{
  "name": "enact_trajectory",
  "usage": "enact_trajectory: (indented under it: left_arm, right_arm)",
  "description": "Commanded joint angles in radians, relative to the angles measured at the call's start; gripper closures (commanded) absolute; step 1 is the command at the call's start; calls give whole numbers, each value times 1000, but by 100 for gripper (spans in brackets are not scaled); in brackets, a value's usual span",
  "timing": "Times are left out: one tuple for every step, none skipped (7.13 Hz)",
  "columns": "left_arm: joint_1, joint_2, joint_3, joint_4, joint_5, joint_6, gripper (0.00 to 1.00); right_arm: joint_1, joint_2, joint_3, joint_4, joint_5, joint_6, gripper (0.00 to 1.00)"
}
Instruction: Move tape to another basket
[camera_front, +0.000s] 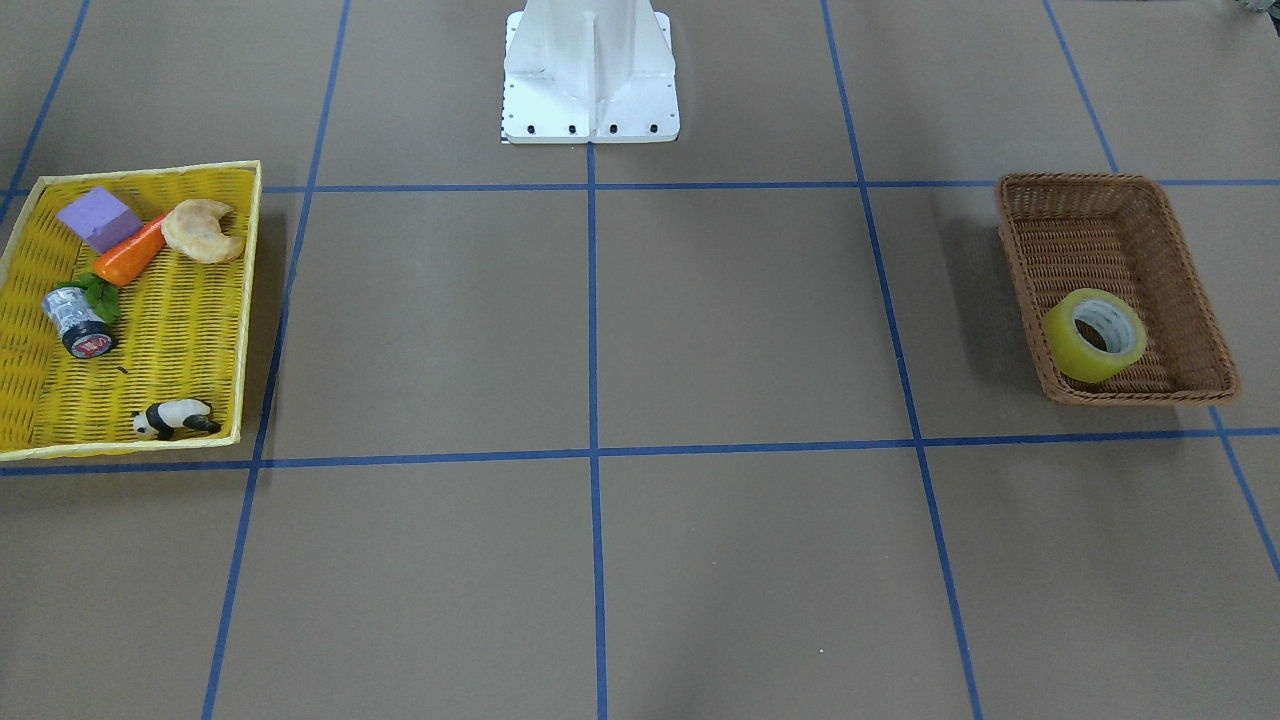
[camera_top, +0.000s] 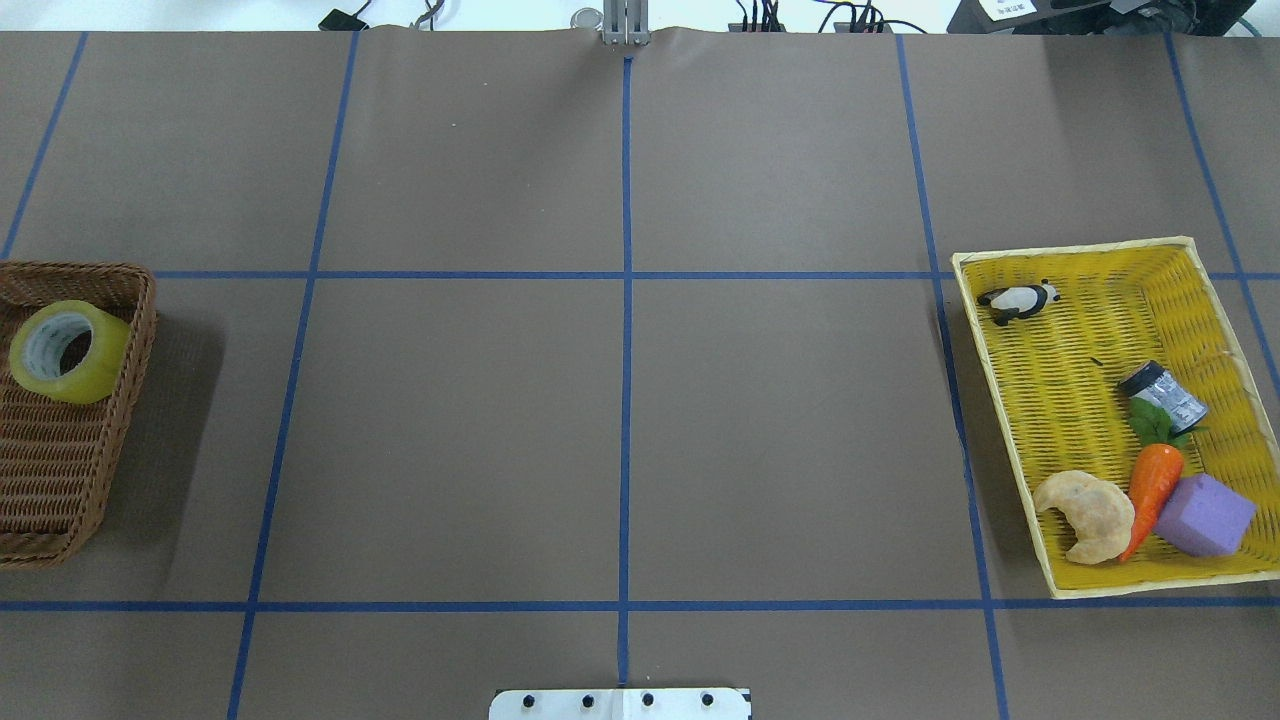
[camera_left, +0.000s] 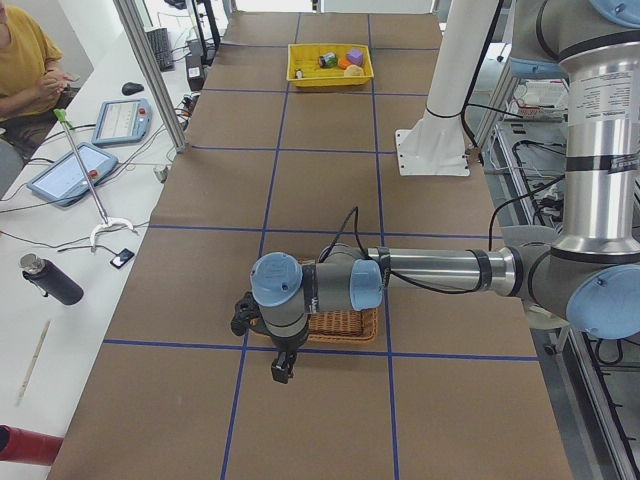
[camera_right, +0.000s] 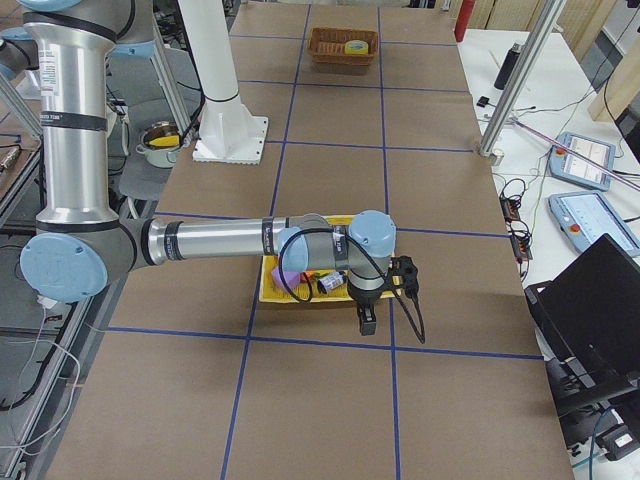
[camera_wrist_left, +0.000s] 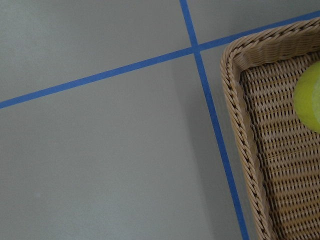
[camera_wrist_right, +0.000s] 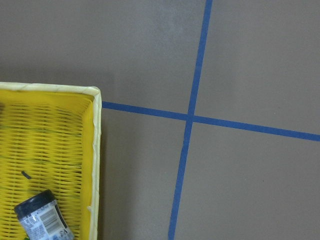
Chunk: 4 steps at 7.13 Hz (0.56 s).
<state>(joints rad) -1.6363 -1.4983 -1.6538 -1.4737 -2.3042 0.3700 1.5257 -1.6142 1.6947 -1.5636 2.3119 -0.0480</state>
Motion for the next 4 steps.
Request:
enact_trajectory:
  left_arm:
    - [1,3,-14,-4,6,9,1]
    - [0,4,-29,-4,6,9,1]
    - [0,18,-32,-4,6,9,1]
    - [-2,35,-53,-4,6,9,1]
  right_arm:
    - [-1,-9,-15,0,0,7,0]
    - [-1,-7,-27,0,4,8,0]
    - [-1,-9,-30,-1,6,8,0]
    - [-1,-9,-39,0,17,5,0]
